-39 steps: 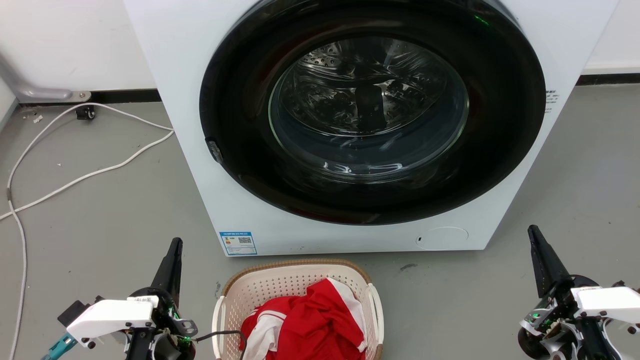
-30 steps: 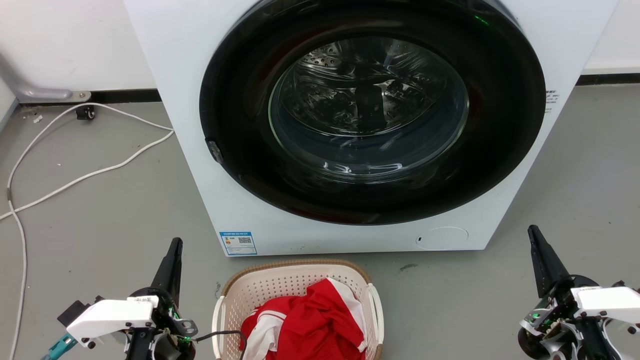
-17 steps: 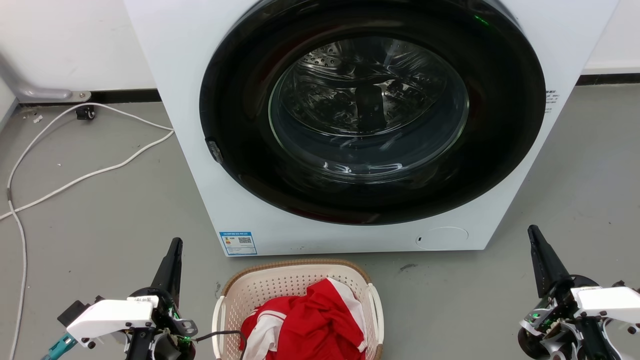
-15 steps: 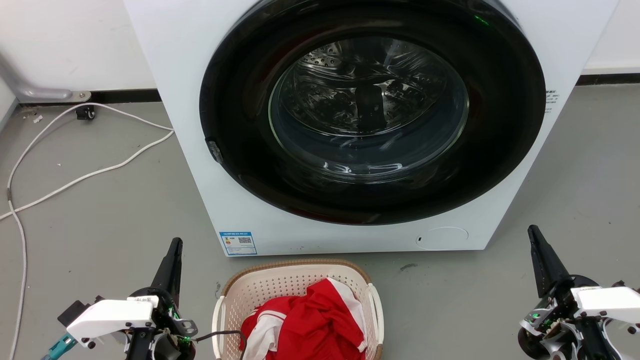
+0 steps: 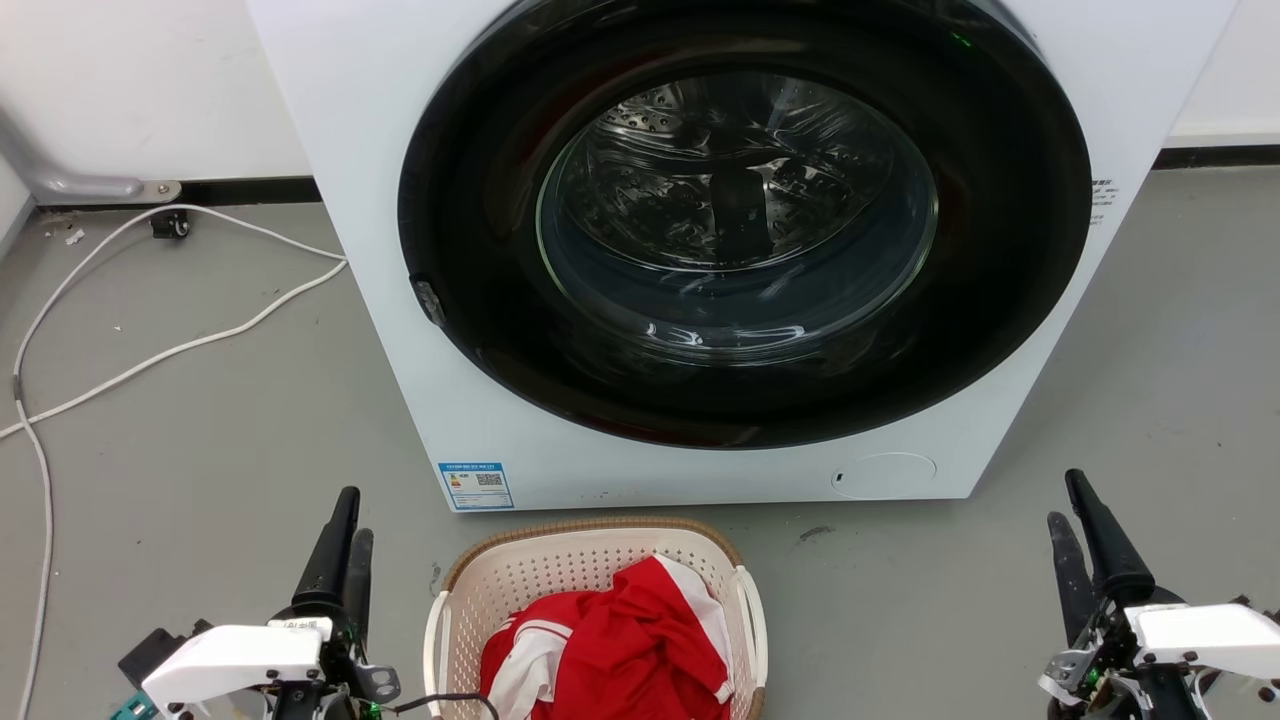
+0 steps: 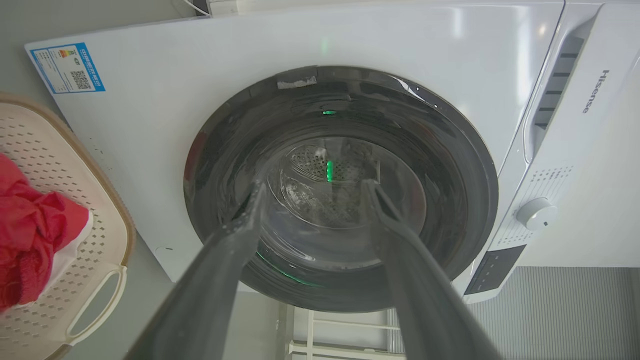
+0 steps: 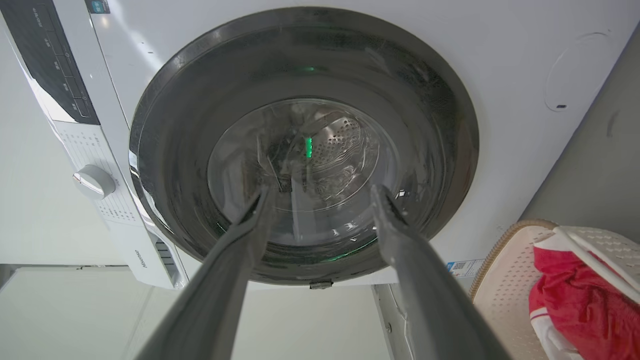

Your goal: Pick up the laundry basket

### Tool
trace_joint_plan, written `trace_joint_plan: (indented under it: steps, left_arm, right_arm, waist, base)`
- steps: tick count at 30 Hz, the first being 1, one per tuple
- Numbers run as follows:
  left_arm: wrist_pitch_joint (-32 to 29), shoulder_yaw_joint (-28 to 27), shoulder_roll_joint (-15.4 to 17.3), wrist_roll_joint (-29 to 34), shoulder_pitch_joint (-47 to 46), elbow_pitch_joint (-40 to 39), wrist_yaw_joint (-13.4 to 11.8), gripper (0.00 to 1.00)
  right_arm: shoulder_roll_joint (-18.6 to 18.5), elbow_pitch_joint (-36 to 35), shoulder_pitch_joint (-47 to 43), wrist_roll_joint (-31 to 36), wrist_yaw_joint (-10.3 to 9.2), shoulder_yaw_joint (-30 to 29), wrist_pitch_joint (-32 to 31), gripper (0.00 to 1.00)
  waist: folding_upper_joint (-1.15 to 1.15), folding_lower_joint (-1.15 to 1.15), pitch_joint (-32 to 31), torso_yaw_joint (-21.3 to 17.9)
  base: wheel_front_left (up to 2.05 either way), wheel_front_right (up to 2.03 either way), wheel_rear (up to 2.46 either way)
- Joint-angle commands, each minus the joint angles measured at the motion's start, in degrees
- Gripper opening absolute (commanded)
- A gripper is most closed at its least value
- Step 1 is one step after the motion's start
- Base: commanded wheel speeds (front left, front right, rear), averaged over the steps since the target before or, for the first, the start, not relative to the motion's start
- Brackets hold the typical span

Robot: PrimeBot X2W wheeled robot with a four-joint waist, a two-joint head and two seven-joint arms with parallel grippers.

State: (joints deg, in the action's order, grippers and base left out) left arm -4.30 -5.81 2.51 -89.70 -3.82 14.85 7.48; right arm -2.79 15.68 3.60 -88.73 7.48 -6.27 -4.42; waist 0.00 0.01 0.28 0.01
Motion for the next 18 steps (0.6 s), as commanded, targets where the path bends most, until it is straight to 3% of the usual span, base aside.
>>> trace_joint_plan:
  steps: [1, 11, 18]
  left_arm:
    - [0.57, 0.06, 0.16, 1.78, -1.16, -1.52, 0.00, 1.00]
    - [3.21, -0.47, 0.20, 13.02, -1.32, -3.92, -0.26, 1.00]
    - [5.12, 0.47, 0.24, 22.45, -0.99, -6.32, -1.74, 1.00]
  right_arm:
    - [-0.09, -1.60, 1.23, 2.24, 0.01, -0.06, 0.64, 1.00]
    - [-0.10, -5.55, 0.77, 16.24, 0.01, 0.78, 3.28, 1.00]
    - [-0.11, -8.31, 0.30, 27.71, 0.01, 2.22, 5.19, 1.00]
  waist:
    - [0.00, 0.00, 0.02, 0.00]
    - [0.00, 0.00, 0.24, 0.01]
    - [0.00, 0.00, 0.43, 0.04]
  base:
    - [0.00, 0.00, 0.00]
    - [0.00, 0.00, 0.00]
    - [0.00, 0.00, 0.00]
